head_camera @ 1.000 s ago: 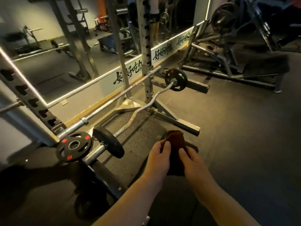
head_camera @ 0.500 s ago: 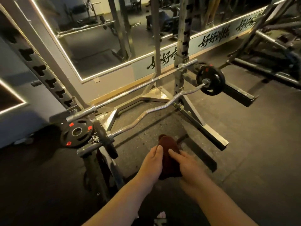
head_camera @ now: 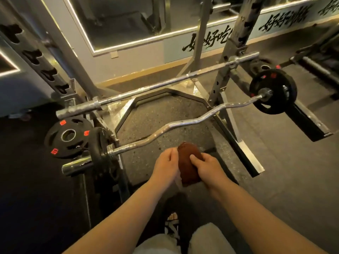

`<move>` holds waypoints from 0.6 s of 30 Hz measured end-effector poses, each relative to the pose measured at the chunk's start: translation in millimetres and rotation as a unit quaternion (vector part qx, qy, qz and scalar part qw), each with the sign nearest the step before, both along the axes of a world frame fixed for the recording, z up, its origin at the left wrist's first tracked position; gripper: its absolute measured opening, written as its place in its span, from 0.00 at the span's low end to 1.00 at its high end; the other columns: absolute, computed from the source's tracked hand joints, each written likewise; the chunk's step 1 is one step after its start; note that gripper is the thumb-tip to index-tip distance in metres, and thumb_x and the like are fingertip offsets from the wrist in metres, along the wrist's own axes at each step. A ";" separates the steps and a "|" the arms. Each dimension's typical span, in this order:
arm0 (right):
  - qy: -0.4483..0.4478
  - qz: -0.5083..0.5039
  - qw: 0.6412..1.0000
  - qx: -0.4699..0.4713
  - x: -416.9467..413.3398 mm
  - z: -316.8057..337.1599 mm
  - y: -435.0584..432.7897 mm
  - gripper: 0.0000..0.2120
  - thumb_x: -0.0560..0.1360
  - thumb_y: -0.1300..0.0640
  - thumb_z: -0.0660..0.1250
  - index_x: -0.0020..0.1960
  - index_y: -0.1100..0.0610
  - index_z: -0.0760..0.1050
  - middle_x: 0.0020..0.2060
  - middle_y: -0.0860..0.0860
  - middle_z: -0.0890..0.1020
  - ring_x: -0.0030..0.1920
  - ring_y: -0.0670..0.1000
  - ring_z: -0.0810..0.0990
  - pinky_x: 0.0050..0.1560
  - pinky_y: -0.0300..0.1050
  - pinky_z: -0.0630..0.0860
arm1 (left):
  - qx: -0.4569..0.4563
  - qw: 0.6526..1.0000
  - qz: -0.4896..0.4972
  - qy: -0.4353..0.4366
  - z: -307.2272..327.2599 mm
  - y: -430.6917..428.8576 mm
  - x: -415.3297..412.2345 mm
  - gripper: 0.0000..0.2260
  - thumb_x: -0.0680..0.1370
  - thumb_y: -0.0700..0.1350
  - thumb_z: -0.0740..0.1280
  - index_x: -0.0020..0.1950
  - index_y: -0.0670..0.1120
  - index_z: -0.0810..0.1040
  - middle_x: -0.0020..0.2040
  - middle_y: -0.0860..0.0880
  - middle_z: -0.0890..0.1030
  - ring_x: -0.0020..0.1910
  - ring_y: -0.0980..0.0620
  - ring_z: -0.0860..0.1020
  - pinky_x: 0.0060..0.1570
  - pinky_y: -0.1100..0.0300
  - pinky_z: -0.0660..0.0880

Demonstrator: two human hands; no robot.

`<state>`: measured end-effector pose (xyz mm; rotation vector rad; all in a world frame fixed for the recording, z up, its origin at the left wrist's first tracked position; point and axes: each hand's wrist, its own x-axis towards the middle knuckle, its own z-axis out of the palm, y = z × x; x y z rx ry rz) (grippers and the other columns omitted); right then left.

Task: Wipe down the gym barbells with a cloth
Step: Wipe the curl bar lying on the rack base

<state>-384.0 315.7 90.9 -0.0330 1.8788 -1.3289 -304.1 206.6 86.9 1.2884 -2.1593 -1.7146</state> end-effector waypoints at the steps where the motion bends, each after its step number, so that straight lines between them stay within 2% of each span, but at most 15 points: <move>1: 0.013 0.014 1.000 0.014 -11.2 -4.4 -7.0 0.11 0.84 0.50 0.64 0.64 0.51 0.75 0.53 0.52 0.83 0.52 0.52 0.83 0.50 0.49 0.81 | -0.014 1.000 0.000 -0.008 -3.9 -7.0 -8.1 0.16 0.87 0.49 0.54 0.57 0.45 0.80 0.49 0.44 0.81 0.47 0.52 0.78 0.48 0.60 0.73; 3: 0.068 0.044 0.995 0.051 -37.5 -13.4 -20.7 0.11 0.84 0.50 0.63 0.62 0.53 0.76 0.52 0.52 0.82 0.51 0.51 0.81 0.47 0.47 0.79 | -0.039 0.999 0.026 -0.023 -11.9 -20.7 -23.3 0.15 0.87 0.47 0.55 0.51 0.42 0.79 0.48 0.41 0.80 0.45 0.50 0.77 0.43 0.59 0.69; 5: 0.128 0.088 0.985 0.079 -65.0 -20.1 -35.0 0.10 0.84 0.51 0.64 0.61 0.55 0.77 0.50 0.51 0.82 0.51 0.52 0.80 0.50 0.47 0.76 | -0.061 0.997 0.050 -0.027 -19.4 -32.4 -36.5 0.13 0.87 0.47 0.55 0.48 0.46 0.76 0.46 0.44 0.78 0.41 0.55 0.74 0.42 0.58 0.67; 7: 0.174 0.117 0.973 0.095 -91.3 -23.9 -47.9 0.05 0.84 0.52 0.63 0.56 0.54 0.74 0.44 0.46 0.78 0.49 0.50 0.77 0.47 0.43 0.70 | -0.092 0.993 0.067 -0.026 -27.8 -42.3 -46.7 0.12 0.87 0.47 0.55 0.49 0.49 0.75 0.46 0.49 0.78 0.39 0.61 0.73 0.44 0.57 0.70; 9: 0.210 0.140 0.963 0.096 -114.2 -26.8 -61.6 0.02 0.84 0.54 0.62 0.54 0.52 0.71 0.42 0.44 0.75 0.45 0.47 0.75 0.43 0.42 0.67 | -0.114 0.989 0.088 -0.019 -35.9 -49.4 -54.2 0.12 0.86 0.48 0.56 0.54 0.48 0.78 0.45 0.50 0.78 0.43 0.56 0.77 0.48 0.55 0.76; 12: 0.283 0.179 0.939 0.072 -143.6 -42.5 -86.2 0.01 0.84 0.55 0.61 0.55 0.52 0.71 0.50 0.50 0.77 0.48 0.49 0.75 0.47 0.44 0.68 | -0.165 0.982 0.087 -0.007 -49.4 -59.3 -68.7 0.12 0.86 0.46 0.56 0.62 0.50 0.77 0.48 0.54 0.77 0.48 0.58 0.76 0.52 0.58 0.75; 13: 0.305 0.188 0.931 0.063 -151.2 -49.6 -94.8 0.03 0.84 0.55 0.60 0.57 0.52 0.71 0.54 0.51 0.77 0.51 0.49 0.76 0.50 0.46 0.69 | -0.191 0.978 0.084 -0.008 -55.0 -63.1 -74.5 0.12 0.86 0.45 0.56 0.64 0.49 0.77 0.50 0.55 0.77 0.50 0.59 0.76 0.55 0.59 0.74; 15: 0.342 0.199 0.916 0.059 -162.9 -65.6 -111.6 0.12 0.85 0.55 0.59 0.67 0.53 0.71 0.62 0.49 0.76 0.60 0.48 0.76 0.59 0.47 0.73 | -0.229 0.970 0.079 -0.014 -67.6 -71.4 -87.0 0.13 0.86 0.45 0.57 0.67 0.47 0.77 0.58 0.53 0.78 0.59 0.59 0.74 0.66 0.60 0.70; 18: 0.388 0.253 0.882 0.086 -165.8 -96.6 -131.1 0.24 0.86 0.58 0.56 0.81 0.51 0.59 0.76 0.45 0.66 0.75 0.47 0.66 0.76 0.49 0.62 | -0.257 0.962 0.080 -0.050 -85.2 -85.9 -104.9 0.15 0.86 0.44 0.58 0.70 0.44 0.75 0.67 0.49 0.77 0.69 0.56 0.69 0.75 0.61 0.56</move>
